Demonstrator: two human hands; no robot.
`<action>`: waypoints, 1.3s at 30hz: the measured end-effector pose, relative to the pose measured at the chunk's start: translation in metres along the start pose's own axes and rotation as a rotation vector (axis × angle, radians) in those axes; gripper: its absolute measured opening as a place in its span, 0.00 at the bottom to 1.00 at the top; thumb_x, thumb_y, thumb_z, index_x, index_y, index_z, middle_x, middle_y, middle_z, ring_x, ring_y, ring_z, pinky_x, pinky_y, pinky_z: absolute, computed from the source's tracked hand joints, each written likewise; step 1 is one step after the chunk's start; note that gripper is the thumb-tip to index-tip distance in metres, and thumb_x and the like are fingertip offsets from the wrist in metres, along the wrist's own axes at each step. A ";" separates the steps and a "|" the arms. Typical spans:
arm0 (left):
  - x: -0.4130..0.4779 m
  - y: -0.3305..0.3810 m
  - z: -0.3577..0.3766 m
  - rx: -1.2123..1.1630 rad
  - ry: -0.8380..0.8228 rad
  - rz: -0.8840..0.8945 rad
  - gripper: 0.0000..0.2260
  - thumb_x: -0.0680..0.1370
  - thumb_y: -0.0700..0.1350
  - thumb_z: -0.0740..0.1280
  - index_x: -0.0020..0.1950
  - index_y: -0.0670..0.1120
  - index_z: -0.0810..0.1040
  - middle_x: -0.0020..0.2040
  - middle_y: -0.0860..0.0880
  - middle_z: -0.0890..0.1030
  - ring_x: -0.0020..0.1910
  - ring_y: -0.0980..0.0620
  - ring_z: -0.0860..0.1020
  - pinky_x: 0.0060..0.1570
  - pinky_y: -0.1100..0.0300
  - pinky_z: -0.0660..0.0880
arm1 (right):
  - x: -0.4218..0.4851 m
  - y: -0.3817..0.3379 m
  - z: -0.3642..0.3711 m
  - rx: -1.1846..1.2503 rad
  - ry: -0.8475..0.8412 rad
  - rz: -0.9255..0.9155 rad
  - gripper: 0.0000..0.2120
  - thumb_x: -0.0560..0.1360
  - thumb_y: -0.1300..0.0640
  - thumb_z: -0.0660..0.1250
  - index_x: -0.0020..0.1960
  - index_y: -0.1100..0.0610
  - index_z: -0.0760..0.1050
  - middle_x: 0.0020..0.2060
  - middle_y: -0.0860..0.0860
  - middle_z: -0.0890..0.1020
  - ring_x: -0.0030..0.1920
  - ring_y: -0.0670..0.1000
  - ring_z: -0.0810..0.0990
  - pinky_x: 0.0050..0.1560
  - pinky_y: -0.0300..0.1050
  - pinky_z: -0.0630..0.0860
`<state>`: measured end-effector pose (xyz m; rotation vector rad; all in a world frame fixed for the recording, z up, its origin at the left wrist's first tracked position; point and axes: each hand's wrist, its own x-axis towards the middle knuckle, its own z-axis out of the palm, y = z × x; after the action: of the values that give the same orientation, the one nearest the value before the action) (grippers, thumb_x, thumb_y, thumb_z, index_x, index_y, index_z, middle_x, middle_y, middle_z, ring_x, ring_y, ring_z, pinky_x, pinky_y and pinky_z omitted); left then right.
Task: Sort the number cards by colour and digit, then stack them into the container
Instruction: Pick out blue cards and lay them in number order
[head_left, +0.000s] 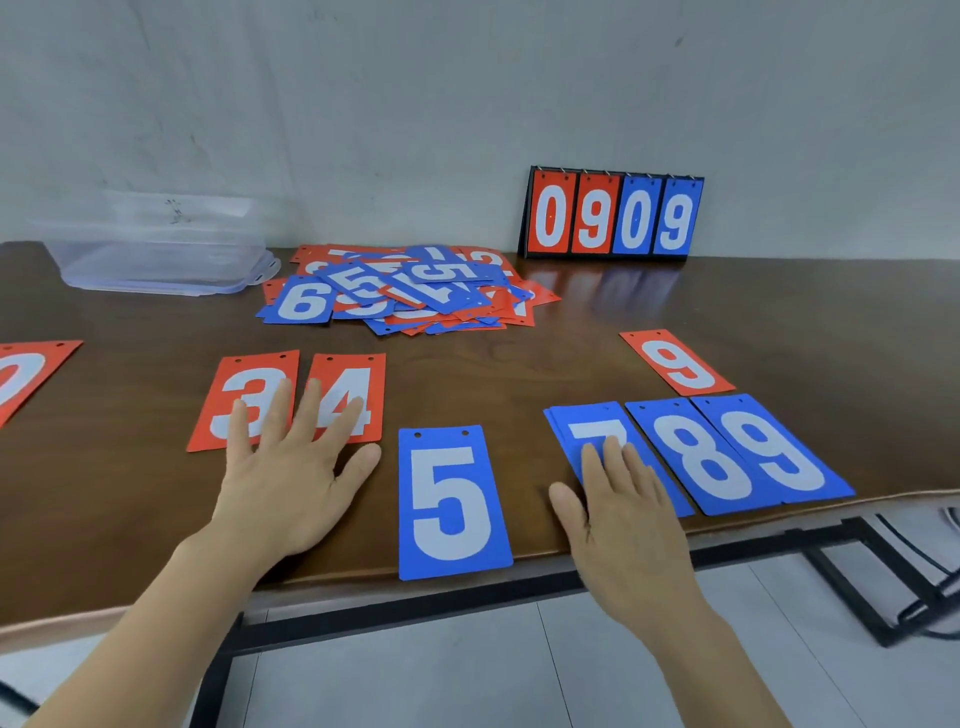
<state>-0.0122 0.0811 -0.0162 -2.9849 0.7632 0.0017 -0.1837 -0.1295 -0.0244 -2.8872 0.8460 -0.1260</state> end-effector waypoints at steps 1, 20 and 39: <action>0.002 0.002 0.000 -0.001 -0.017 0.010 0.32 0.74 0.68 0.34 0.78 0.62 0.42 0.80 0.50 0.42 0.78 0.46 0.36 0.72 0.40 0.34 | -0.003 -0.001 0.002 -0.007 -0.008 -0.015 0.52 0.64 0.30 0.17 0.79 0.54 0.47 0.79 0.53 0.47 0.78 0.54 0.43 0.75 0.46 0.42; 0.023 -0.006 -0.008 -0.036 0.010 0.071 0.24 0.82 0.59 0.40 0.78 0.61 0.40 0.80 0.51 0.45 0.78 0.47 0.41 0.72 0.38 0.36 | 0.016 -0.076 -0.033 0.187 0.076 -0.154 0.41 0.72 0.28 0.29 0.79 0.47 0.46 0.79 0.46 0.47 0.77 0.45 0.40 0.72 0.39 0.36; 0.192 -0.058 -0.037 -0.613 0.205 0.006 0.27 0.81 0.56 0.61 0.75 0.43 0.65 0.74 0.44 0.68 0.72 0.46 0.67 0.68 0.53 0.65 | 0.242 -0.121 -0.039 0.194 -0.037 -0.041 0.26 0.80 0.43 0.58 0.73 0.56 0.65 0.70 0.53 0.70 0.68 0.55 0.70 0.63 0.48 0.68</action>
<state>0.1841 0.0376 0.0213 -3.6050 0.9349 -0.0875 0.0794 -0.1640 0.0424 -2.7172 0.7250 -0.1496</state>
